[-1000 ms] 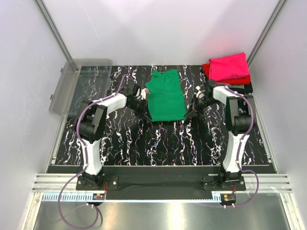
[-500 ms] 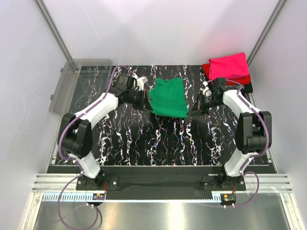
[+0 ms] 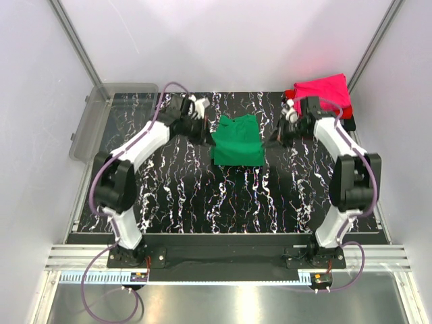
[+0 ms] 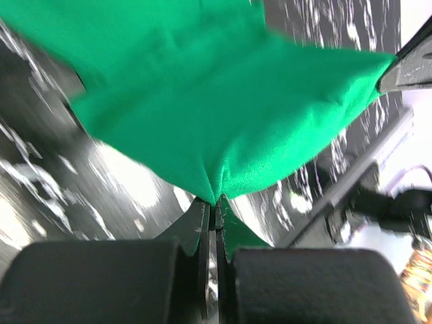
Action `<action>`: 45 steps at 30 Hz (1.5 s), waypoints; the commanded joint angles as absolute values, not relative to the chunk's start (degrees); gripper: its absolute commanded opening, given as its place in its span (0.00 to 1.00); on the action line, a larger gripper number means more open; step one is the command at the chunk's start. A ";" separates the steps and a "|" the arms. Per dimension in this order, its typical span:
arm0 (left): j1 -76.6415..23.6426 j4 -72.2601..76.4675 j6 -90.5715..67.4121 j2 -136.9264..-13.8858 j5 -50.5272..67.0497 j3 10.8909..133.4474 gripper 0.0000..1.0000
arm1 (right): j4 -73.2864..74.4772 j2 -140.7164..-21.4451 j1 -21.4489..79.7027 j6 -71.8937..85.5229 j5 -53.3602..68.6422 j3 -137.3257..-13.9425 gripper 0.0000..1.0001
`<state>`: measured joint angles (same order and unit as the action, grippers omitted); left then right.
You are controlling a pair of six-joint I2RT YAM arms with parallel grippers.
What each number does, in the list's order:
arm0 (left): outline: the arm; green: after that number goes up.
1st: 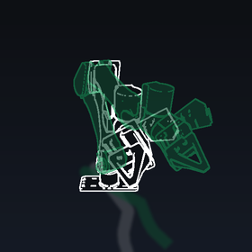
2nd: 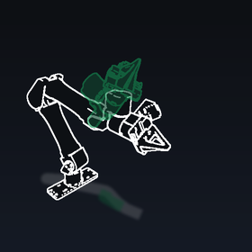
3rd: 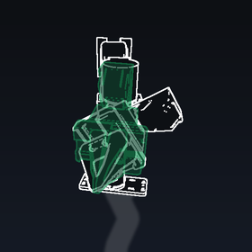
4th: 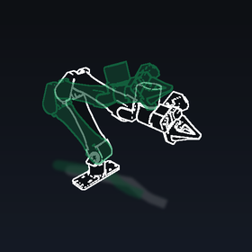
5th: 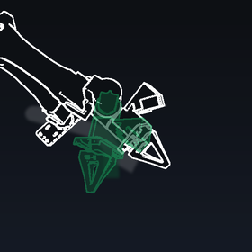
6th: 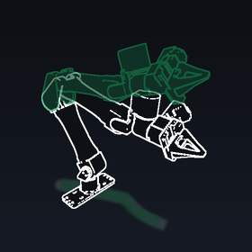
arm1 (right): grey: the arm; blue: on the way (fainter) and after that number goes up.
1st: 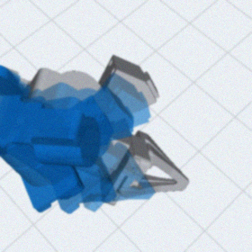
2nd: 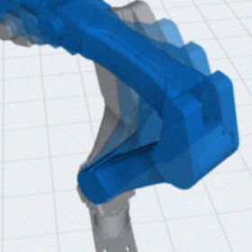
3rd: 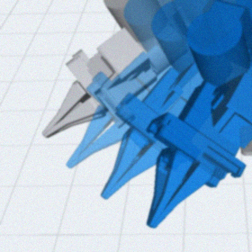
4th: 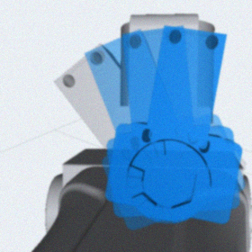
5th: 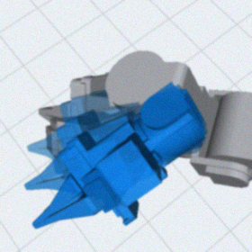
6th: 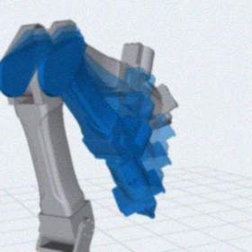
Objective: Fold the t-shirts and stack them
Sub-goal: Fold the tshirt
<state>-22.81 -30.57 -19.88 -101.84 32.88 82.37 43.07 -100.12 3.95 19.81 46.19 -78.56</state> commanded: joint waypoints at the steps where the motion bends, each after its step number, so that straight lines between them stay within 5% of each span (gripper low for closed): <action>1: -20.92 -28.30 -17.06 -107.39 30.51 92.34 0.00 | 39.20 -106.33 3.43 18.72 45.79 -88.75 0.00; 15: -16.79 -20.22 -12.74 -138.85 24.96 127.51 0.01 | 34.81 -144.47 3.08 17.49 42.54 -132.85 0.00; 18: -15.65 -15.57 -13.97 -145.18 23.73 133.23 0.34 | 32.00 -151.94 2.99 18.02 40.97 -141.20 0.17; 22: -14.59 -11.68 -14.86 -147.31 19.36 136.32 0.58 | 30.06 -155.92 3.51 16.27 35.27 -149.76 0.44; 23: -14.59 -12.39 -13.90 -145.04 18.55 136.14 0.69 | 30.15 -152.96 3.78 14.00 34.55 -149.59 0.52; 26: -14.59 -13.36 -11.97 -135.58 16.35 129.92 0.74 | 30.58 -143.75 3.52 13.18 35.06 -139.97 0.66; 35: -12.92 -19.95 -9.67 -120.42 36.45 109.10 0.69 | 31.20 -136.84 3.25 16.87 47.01 -121.30 0.81; 37: -12.48 -21.08 -9.14 -118.49 41.54 104.08 0.68 | 31.99 -137.72 3.34 16.96 48.86 -120.33 0.98; 45: -11.78 -23.72 -5.98 -112.33 41.66 96.51 0.68 | 32.34 -142.55 3.34 17.22 47.81 -119.79 0.99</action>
